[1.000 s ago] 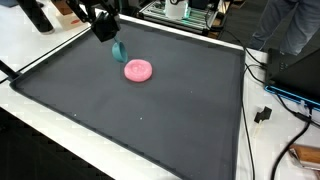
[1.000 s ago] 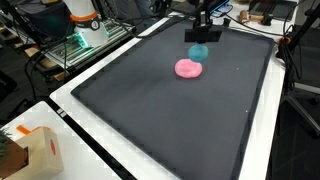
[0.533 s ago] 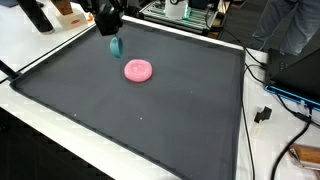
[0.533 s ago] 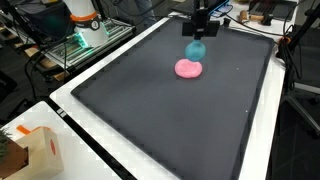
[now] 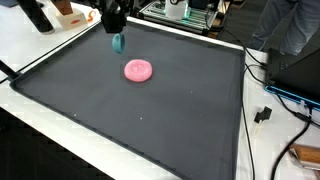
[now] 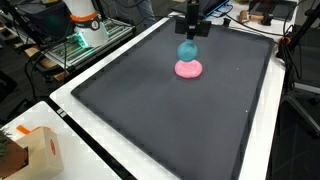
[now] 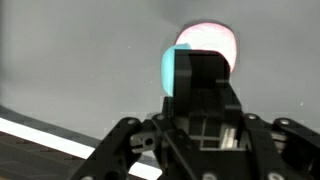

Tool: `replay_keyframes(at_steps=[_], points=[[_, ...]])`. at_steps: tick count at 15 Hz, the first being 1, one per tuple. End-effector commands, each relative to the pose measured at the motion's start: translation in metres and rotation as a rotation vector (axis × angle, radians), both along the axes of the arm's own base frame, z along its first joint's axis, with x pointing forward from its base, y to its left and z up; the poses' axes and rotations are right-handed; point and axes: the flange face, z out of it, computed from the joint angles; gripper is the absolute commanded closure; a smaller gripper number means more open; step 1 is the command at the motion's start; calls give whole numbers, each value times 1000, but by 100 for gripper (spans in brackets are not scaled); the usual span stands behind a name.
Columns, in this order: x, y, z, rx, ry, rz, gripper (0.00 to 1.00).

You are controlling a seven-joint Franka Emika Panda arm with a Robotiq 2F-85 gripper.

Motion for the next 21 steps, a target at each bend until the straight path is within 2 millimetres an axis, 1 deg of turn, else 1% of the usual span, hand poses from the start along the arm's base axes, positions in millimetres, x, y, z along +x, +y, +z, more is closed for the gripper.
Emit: replay_keyframes(at_steps=[1,8,9,12,20,21], points=[[-15,7,-2,-55,10,-31,75],[-23,17,-11,-107,25,-37,75],[-11,14,-12,-82,19,-39,50],[-13,16,-15,-83,25,-33,50],[-13,16,-14,-83,23,-33,50],[-14,20,-14,-105,12,-41,75]])
